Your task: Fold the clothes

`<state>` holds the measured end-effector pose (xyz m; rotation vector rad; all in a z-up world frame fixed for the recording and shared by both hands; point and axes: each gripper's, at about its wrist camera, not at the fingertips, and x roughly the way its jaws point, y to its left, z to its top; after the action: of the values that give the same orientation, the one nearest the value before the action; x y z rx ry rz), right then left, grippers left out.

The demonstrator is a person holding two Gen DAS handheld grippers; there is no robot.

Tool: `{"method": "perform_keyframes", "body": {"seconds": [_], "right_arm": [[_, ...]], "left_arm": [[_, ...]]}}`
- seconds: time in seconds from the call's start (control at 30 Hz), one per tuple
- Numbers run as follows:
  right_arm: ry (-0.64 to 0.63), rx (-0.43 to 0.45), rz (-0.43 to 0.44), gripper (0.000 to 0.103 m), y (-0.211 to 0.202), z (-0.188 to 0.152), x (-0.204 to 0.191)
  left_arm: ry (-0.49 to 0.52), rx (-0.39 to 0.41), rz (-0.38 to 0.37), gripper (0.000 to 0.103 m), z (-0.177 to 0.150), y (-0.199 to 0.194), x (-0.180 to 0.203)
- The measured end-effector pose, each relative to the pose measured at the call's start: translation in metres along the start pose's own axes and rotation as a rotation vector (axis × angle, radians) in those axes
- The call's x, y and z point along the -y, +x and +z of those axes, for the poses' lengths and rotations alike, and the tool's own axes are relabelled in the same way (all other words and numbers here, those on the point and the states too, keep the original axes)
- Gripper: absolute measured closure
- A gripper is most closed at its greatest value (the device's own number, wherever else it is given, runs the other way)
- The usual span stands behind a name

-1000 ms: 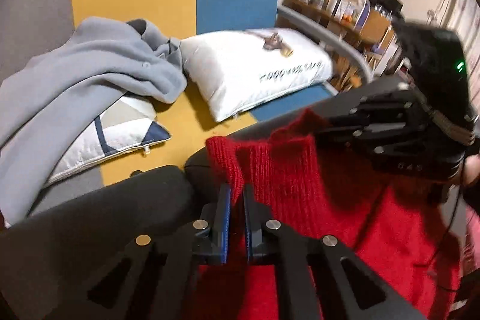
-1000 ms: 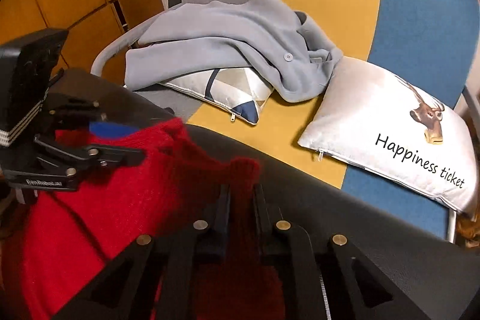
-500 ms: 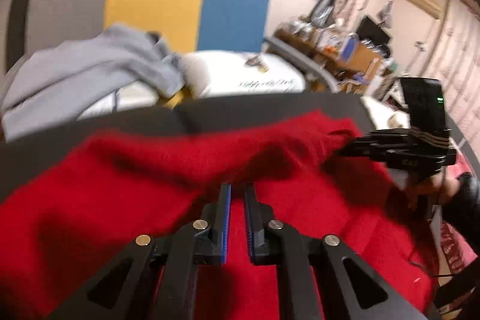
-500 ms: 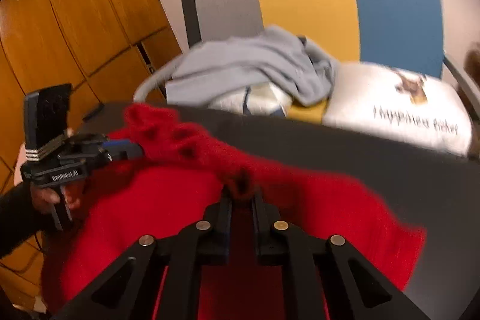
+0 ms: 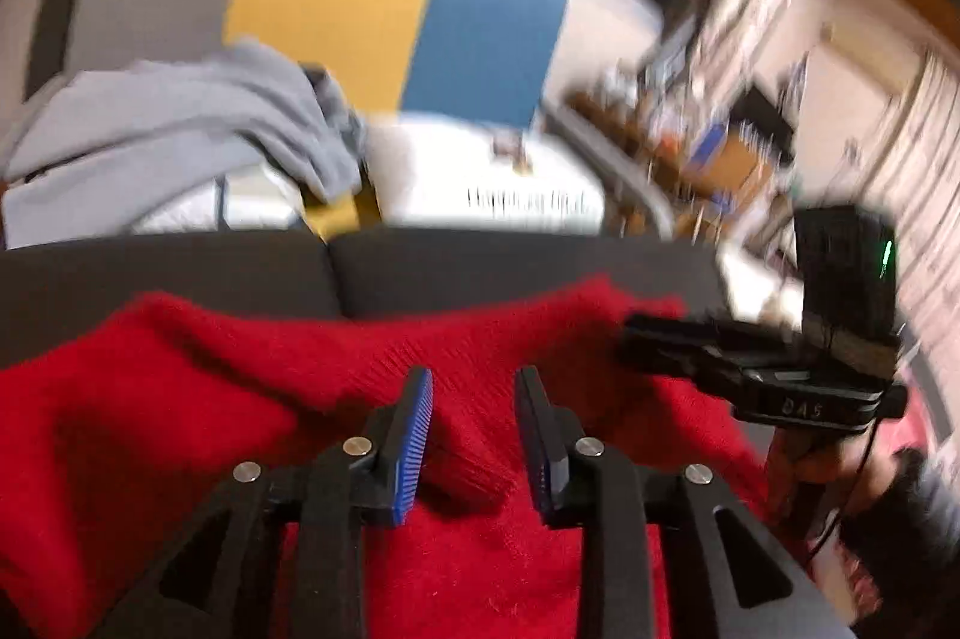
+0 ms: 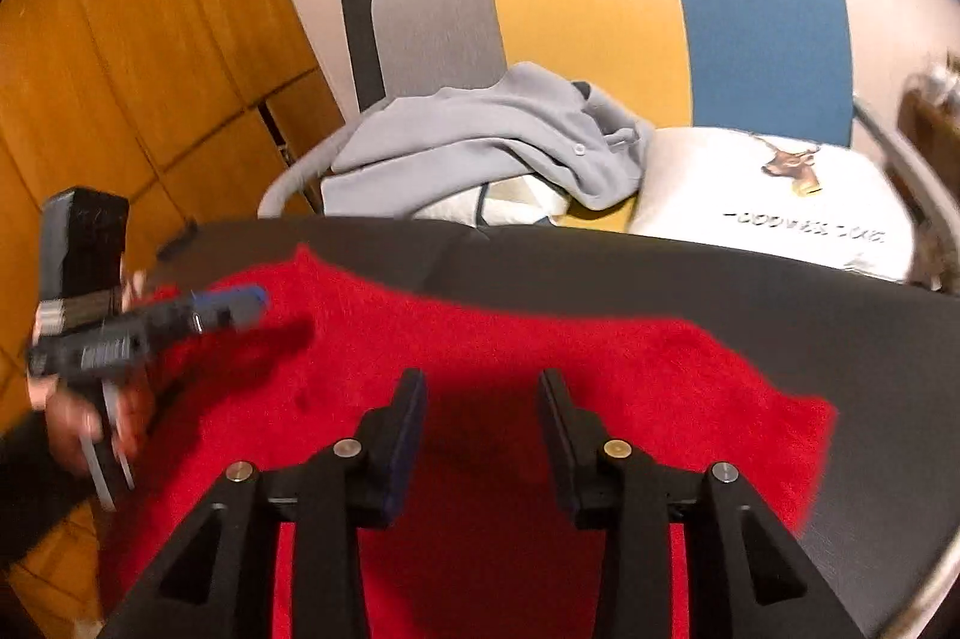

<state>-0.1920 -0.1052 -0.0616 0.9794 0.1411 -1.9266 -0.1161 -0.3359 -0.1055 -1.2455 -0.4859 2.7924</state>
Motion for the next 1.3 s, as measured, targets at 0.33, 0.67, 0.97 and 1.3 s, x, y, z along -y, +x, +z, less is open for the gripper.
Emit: {"method": "perform_keyframes", "body": {"seconds": [0.33, 0.67, 0.97, 1.3], "right_arm": [[0.156, 0.053, 0.082, 0.063, 0.028, -0.047, 0.03], [0.083, 0.045, -0.007, 0.06, 0.027, -0.05, 0.012], [-0.033, 0.017, -0.051, 0.03, 0.032, -0.05, -0.009], [-0.057, 0.014, -0.04, 0.018, 0.032, -0.052, -0.013]], "left_arm": [[-0.156, 0.053, 0.027, 0.076, -0.031, -0.001, -0.017], [-0.5, 0.189, 0.183, 0.068, -0.124, -0.133, -0.081], [-0.244, -0.025, 0.49, 0.052, -0.083, -0.196, -0.129], [-0.627, -0.349, 0.365, 0.052, -0.026, -0.145, -0.213]]}}
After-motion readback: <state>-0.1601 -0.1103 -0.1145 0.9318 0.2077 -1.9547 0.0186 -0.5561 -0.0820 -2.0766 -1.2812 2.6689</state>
